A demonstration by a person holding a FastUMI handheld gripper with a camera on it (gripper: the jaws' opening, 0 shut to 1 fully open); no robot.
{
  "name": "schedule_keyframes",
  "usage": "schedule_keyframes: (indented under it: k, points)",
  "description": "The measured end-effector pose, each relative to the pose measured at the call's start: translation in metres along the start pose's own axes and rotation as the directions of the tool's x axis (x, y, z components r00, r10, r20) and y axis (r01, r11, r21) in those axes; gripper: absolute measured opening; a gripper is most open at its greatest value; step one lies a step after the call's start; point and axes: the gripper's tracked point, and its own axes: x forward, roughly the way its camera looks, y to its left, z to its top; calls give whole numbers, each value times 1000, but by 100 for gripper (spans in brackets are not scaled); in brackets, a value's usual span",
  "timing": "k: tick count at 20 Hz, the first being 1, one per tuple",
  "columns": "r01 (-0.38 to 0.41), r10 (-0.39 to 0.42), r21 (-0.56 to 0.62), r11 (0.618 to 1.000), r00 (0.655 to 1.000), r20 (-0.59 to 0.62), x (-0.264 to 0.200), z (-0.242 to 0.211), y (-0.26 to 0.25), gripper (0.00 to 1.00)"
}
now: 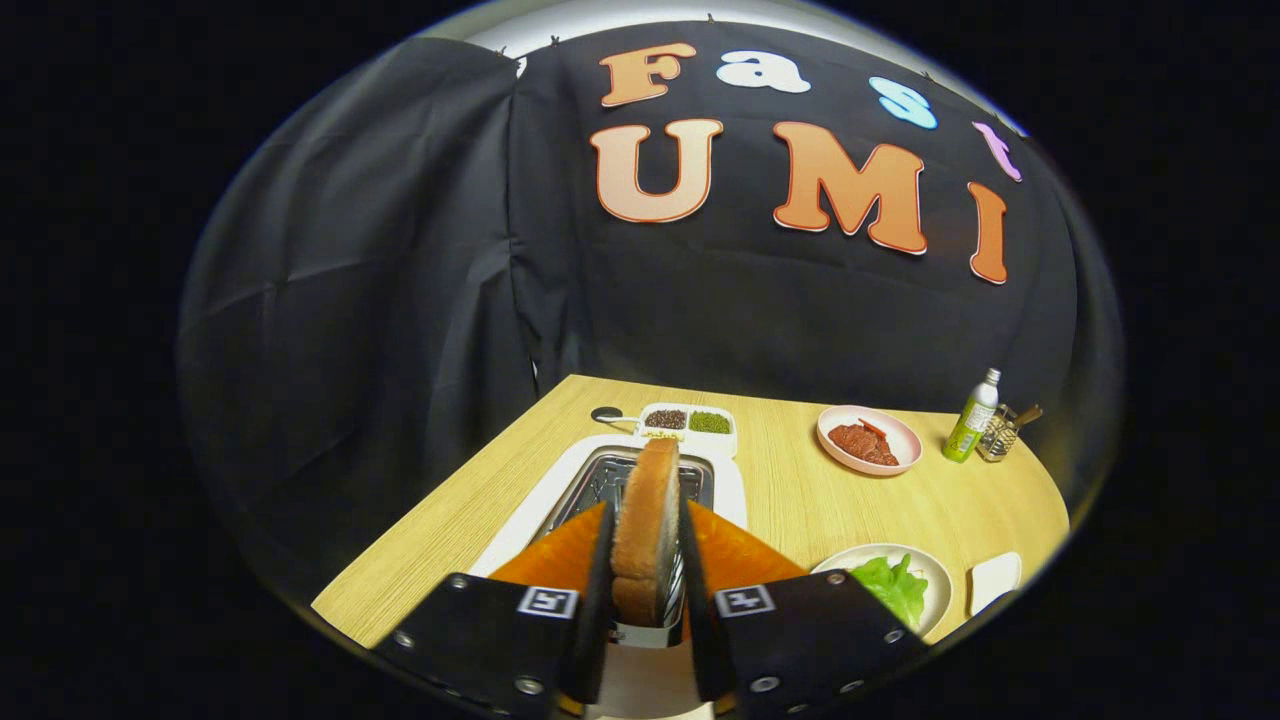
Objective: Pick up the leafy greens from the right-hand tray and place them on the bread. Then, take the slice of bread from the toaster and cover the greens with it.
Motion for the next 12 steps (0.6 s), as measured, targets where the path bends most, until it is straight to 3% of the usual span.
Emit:
schedule_keyframes:
  k: [1, 3, 7, 12]
  points:
    - [-1, 1, -3, 1000, 1000, 8, 2, 2, 0, 19]
    - [-2, 2, 3, 1000, 1000, 12, 2, 2, -1, 13]
    - [-17, 13, 70, 997, 998, 56, -7, 21, -7, 11]
    - [-40, 33, 71, 997, 995, 98, -24, 43, -11, 11]
